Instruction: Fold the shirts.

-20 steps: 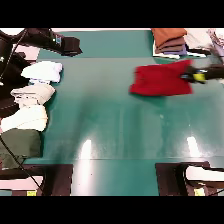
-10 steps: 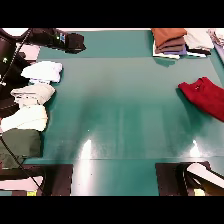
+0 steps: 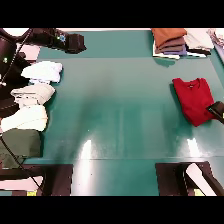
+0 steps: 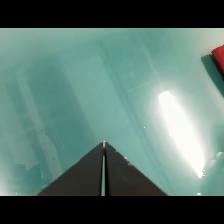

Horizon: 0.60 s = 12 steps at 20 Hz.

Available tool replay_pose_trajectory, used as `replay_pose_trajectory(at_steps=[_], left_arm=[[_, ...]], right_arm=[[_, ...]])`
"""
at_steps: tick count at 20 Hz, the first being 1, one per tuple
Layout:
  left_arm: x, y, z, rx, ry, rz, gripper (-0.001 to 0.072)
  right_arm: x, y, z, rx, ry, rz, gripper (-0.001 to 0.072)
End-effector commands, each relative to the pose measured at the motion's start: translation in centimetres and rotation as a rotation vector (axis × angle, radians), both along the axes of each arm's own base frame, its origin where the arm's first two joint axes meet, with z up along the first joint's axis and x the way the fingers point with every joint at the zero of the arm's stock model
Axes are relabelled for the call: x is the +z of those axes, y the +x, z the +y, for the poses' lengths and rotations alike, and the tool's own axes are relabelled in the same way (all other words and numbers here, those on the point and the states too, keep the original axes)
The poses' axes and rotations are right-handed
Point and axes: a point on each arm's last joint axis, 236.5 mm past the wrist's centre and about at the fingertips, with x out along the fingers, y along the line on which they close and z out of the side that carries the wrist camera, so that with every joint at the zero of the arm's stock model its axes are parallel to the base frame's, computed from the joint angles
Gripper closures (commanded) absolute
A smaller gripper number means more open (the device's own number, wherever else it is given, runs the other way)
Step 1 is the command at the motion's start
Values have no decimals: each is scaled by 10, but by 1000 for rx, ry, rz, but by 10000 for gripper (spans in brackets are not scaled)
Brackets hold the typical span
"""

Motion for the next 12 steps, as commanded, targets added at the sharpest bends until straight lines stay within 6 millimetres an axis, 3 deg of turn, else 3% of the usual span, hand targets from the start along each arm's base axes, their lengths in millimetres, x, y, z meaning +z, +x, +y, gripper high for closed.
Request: replay_pose_trajectory(at_steps=[1, 3, 5, 8, 12], left_arm=[[-2, -2, 0, -8, 9, 4, 682], [-2, -2, 0, -8, 9, 5, 681], [-2, -1, 0, -7, 7, 4, 681], [1, 1, 0, -1, 1, -8, 681], [2, 2, 0, 1, -3, -14, 681]], right_arm=[[22, -23, -20, 72, -230, 119, 130], [52, -32, -40, -2, -297, 121, 128], [78, -18, -26, -32, -225, 11, 129], [98, 19, 33, 66, -82, -160, 129], [89, 42, 126, 337, 6, -160, 138]])
